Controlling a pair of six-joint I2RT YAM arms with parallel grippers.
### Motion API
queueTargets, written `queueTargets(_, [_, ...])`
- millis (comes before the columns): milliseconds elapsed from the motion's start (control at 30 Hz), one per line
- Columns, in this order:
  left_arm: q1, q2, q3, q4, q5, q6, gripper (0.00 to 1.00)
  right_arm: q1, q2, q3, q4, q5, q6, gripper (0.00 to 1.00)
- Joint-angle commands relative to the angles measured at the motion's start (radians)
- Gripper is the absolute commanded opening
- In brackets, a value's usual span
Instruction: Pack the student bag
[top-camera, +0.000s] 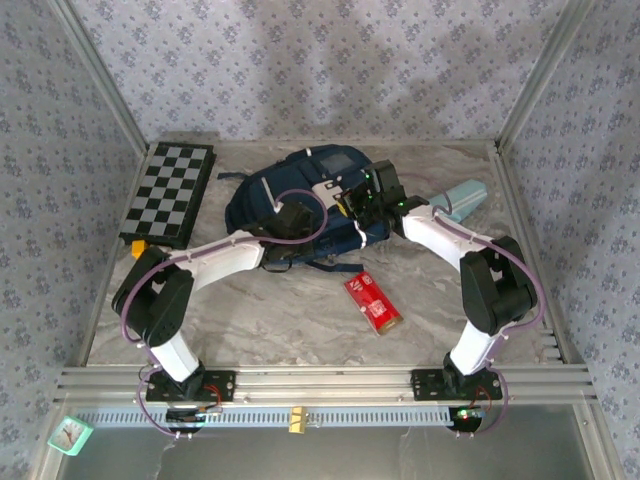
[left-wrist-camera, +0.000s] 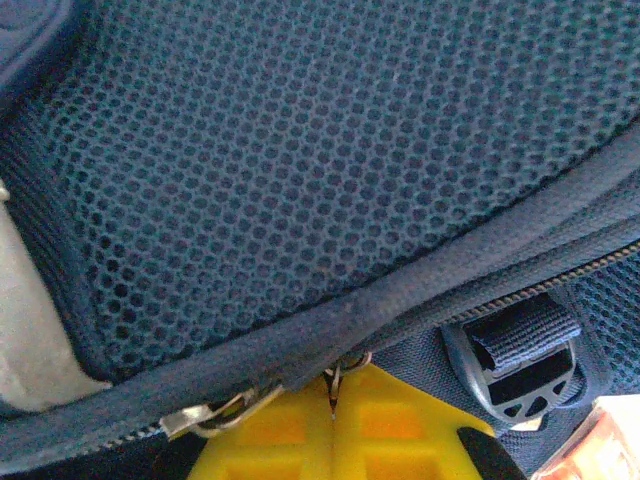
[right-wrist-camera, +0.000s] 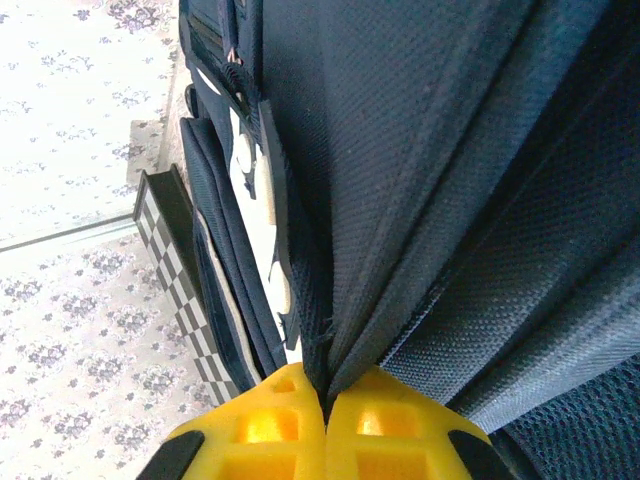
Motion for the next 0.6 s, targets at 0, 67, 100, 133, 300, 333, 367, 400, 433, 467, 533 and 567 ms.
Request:
queueTargets(0, [0.030,-0.081,-0.010,-0.052,-0.088,0.010,0.00,-0.034,-0.029,0.048,0.008,-0.017,-0.051,0.00])
queueTargets(67, [0.039,-0.115,-0.037,-0.096,-0.103,0.001,0.00,-0.052,-0.026,0.057,-0.005,-0.026,-0.075,0.00])
queueTargets(100, [0.041,-0.137,-0.058,-0.110,-0.109,-0.003,0.00,-0.064,-0.020,0.064,-0.012,-0.037,-0.085,0.00])
queueTargets(133, [0.043,-0.155,-0.077,-0.120,-0.113,-0.007,0.00,-0.075,-0.013,0.070,-0.016,-0.048,-0.092,0.00])
queueTargets(300, [0.047,-0.240,-0.159,-0.159,-0.091,-0.010,0.00,-0.119,0.055,0.145,-0.037,-0.127,-0.149,0.00])
queueTargets(333, [0.045,-0.250,-0.167,-0.160,-0.078,-0.010,0.00,-0.121,0.073,0.170,-0.055,-0.143,-0.166,0.00])
queueTargets(367, [0.041,-0.259,-0.173,-0.159,-0.068,-0.010,0.00,-0.122,0.093,0.197,-0.065,-0.160,-0.181,0.00])
queueTargets(400, [0.036,-0.266,-0.178,-0.156,-0.056,-0.009,0.00,-0.125,0.117,0.222,-0.076,-0.173,-0.197,0.00])
queueTargets(433, [0.030,-0.271,-0.176,-0.153,-0.044,-0.007,0.00,-0.128,0.136,0.246,-0.091,-0.178,-0.213,0.00])
queueTargets(467, [0.018,-0.276,-0.169,-0.149,-0.035,-0.006,0.00,-0.134,0.158,0.273,-0.105,-0.188,-0.226,0.00])
queueTargets(533, [-0.007,-0.273,-0.152,-0.131,-0.015,-0.017,0.00,-0.146,0.203,0.323,-0.117,-0.228,-0.243,0.00])
queueTargets(567, [-0.018,-0.267,-0.142,-0.117,-0.004,-0.023,0.00,-0.148,0.220,0.351,-0.139,-0.243,-0.260,0.00])
